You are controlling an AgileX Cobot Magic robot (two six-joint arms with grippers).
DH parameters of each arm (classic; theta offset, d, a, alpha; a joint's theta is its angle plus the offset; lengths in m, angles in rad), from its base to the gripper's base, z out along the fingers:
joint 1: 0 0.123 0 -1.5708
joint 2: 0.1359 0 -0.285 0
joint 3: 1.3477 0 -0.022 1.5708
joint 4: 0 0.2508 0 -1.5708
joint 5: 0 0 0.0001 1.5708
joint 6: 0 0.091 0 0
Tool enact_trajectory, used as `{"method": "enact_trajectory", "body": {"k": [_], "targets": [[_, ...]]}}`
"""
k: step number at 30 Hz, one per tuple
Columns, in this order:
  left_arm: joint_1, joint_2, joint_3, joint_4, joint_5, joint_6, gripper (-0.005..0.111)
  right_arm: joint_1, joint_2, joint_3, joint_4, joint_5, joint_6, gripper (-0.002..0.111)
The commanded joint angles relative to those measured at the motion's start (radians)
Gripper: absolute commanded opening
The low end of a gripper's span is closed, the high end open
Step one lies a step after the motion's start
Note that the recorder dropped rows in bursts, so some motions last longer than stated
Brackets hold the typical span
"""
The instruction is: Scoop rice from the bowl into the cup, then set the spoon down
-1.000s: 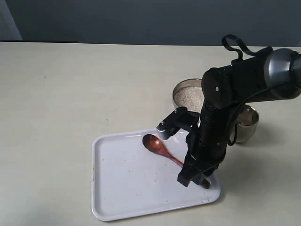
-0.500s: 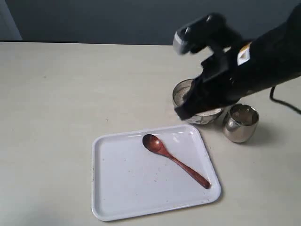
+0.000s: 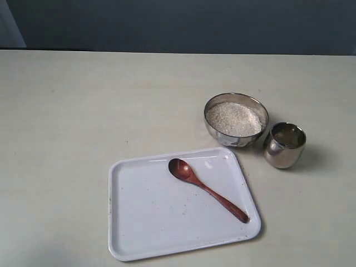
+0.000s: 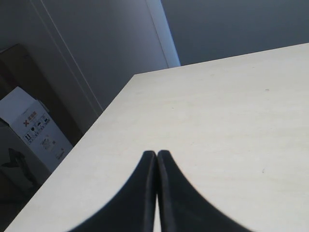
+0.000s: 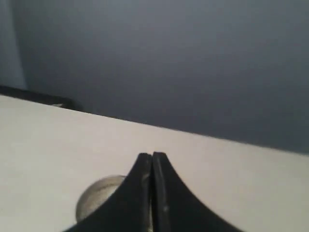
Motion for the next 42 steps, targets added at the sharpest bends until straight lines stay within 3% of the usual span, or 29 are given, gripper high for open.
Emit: {"method": "enact_trajectory", "body": {"k": [1, 9, 19, 23, 33, 36, 39, 40, 42], "targets": [[-0.004, -0.005, -0.002, -0.004, -0.011, -0.007, 0.001, -0.004, -0.147, 0.171, -0.129, 0.166, 0.337, 0.000], [-0.004, -0.005, -0.002, -0.004, -0.011, -0.007, 0.001, -0.004, -0.223, 0.266, 0.064, 0.384, 0.346, 0.000], [-0.004, -0.005, -0.002, -0.004, -0.011, -0.007, 0.001, -0.004, -0.237, 0.266, 0.074, 0.391, 0.346, 0.000], [-0.004, -0.005, -0.002, -0.004, -0.011, -0.007, 0.001, -0.071, -0.299, 0.266, 0.032, 0.390, 0.346, 0.000], [-0.004, -0.005, -0.002, -0.004, -0.011, -0.007, 0.001, -0.445, -0.441, 0.266, 0.055, 0.464, 0.346, 0.000], [-0.004, -0.005, -0.002, -0.004, -0.011, -0.007, 0.001, -0.578, -0.470, 0.277, 0.085, 0.451, 0.251, 0.000], [-0.004, -0.005, -0.002, -0.004, -0.011, -0.007, 0.001, -0.702, -0.505, 0.324, 0.166, 0.239, 0.031, 0.000], [-0.004, -0.005, -0.002, -0.004, -0.011, -0.007, 0.001, -0.778, -0.540, 0.381, 0.237, 0.049, -0.071, 0.000], [-0.004, -0.005, -0.002, -0.004, -0.011, -0.007, 0.001, -0.852, -0.594, 0.472, 0.331, -0.144, -0.116, 0.000]]}}
